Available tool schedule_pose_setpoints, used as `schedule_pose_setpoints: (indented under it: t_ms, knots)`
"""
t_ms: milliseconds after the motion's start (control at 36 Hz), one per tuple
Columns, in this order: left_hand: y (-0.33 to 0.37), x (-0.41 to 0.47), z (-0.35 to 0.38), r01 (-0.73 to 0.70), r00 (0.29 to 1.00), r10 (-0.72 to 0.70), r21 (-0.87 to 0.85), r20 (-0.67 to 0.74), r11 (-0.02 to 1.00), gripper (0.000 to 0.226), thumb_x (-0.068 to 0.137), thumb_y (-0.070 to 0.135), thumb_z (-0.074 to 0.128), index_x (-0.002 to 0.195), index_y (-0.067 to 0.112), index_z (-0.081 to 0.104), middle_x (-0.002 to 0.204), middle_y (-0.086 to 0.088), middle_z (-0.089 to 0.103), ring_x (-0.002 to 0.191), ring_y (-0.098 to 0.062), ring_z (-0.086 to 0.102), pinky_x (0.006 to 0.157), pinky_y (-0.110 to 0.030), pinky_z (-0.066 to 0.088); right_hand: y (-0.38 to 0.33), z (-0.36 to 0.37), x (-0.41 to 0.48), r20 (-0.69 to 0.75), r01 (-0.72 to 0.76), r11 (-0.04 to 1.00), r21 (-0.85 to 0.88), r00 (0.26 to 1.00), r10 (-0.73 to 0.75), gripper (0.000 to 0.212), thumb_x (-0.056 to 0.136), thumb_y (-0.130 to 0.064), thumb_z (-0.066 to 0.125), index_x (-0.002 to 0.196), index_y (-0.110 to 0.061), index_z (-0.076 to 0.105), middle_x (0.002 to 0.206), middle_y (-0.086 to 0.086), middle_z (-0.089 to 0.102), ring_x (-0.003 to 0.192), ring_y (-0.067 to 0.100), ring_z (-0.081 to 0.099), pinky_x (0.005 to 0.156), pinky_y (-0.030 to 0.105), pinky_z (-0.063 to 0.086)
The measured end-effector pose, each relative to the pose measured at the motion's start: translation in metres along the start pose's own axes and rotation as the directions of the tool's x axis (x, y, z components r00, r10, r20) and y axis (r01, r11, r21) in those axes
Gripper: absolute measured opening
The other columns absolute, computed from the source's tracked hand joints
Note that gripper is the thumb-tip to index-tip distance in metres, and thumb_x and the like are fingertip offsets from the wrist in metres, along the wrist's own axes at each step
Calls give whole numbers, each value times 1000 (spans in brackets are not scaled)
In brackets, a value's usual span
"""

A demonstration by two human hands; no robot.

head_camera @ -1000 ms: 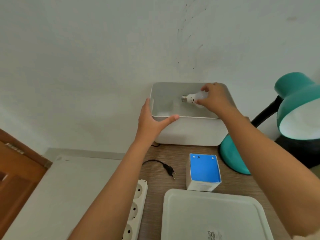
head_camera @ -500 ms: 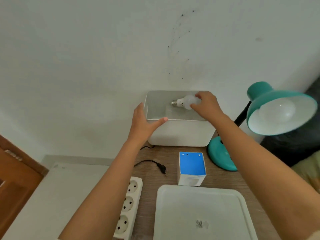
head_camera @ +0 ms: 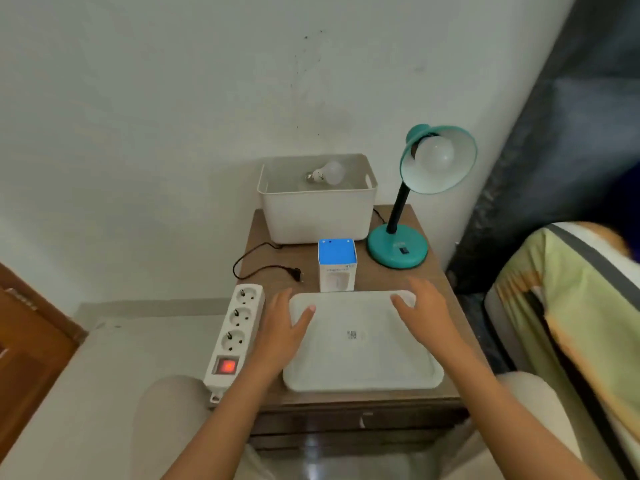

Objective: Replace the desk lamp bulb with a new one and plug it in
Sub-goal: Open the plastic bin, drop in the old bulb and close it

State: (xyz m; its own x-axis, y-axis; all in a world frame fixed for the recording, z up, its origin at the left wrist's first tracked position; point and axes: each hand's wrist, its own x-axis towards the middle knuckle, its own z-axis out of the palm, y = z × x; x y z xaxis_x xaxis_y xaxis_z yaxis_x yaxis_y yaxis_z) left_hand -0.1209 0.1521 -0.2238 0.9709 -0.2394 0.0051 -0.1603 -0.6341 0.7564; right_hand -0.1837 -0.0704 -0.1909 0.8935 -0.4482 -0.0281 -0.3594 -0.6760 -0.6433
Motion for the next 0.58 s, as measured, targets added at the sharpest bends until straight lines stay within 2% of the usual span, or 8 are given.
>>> schedule_pose_setpoints:
  t_ms: [56, 111, 194, 250, 306, 472, 583]
  knots:
    - [-11, -19, 10, 52, 998, -52, 33, 19, 998, 61, 90, 46, 55, 138, 15, 35, 136, -4, 44, 127, -21, 43, 98, -27, 34, 21, 7, -17, 29, -106, 994, -9, 994, 106, 52, 93, -29, 52, 139, -7, 38, 142, 14, 45, 131, 28, 40, 107, 33, 31]
    - [-22, -31, 17, 116, 992, -119, 79, 41, 990, 80, 83, 58, 56, 143, 14, 26, 144, -6, 37, 132, -24, 38, 105, -36, 35, 41, 17, -29, 52, -178, 984, -25, 982, 179, 60, 93, -35, 50, 143, -8, 30, 146, 14, 40, 133, 29, 39, 109, 37, 31]
    - [-31, -42, 24, 135, 986, -151, 197, 72, 971, 104, 77, 70, 53, 150, 14, 5, 159, -5, 8, 146, -24, 11, 117, -43, 18, 61, 31, -41, 39, -187, 982, -23, 981, 188, 67, 92, -40, 49, 146, -10, 21, 151, 13, 32, 138, 29, 33, 112, 40, 28]
    - [-31, -47, 28, 113, 988, -133, 225, 76, 968, 105, 80, 69, 51, 151, 12, -3, 160, -4, -3, 147, -20, -2, 118, -38, 4, 66, 38, -47, 17, -127, 990, -61, 992, 128, 69, 93, -40, 46, 148, -10, 16, 155, 13, 24, 142, 28, 25, 116, 40, 21]
    - [-30, -49, 34, 82, 992, -102, 244, 68, 966, 104, 82, 69, 47, 151, 10, -5, 160, -5, -6, 147, -18, -7, 118, -34, -2, 68, 44, -52, -14, -64, 993, -100, 998, 63, 68, 94, -39, 43, 148, -7, 15, 156, 14, 23, 143, 28, 22, 118, 41, 19]
    - [-24, -53, 38, 95, 991, -114, 239, 66, 966, 103, 84, 64, 50, 150, 8, -4, 160, -7, -5, 147, -20, -6, 117, -32, -3, 66, 51, -56, -73, -74, 991, -114, 995, 66, 66, 94, -37, 43, 147, -6, 18, 154, 15, 26, 141, 30, 26, 117, 43, 24]
    - [-20, -55, 37, 146, 984, -160, 161, 78, 976, 105, 81, 59, 60, 150, 11, -2, 160, -4, -4, 147, -24, -4, 117, -37, 5, 62, 54, -61, -102, -96, 991, -88, 991, 87, 65, 93, -36, 46, 145, -7, 23, 151, 15, 31, 138, 30, 33, 115, 44, 30]
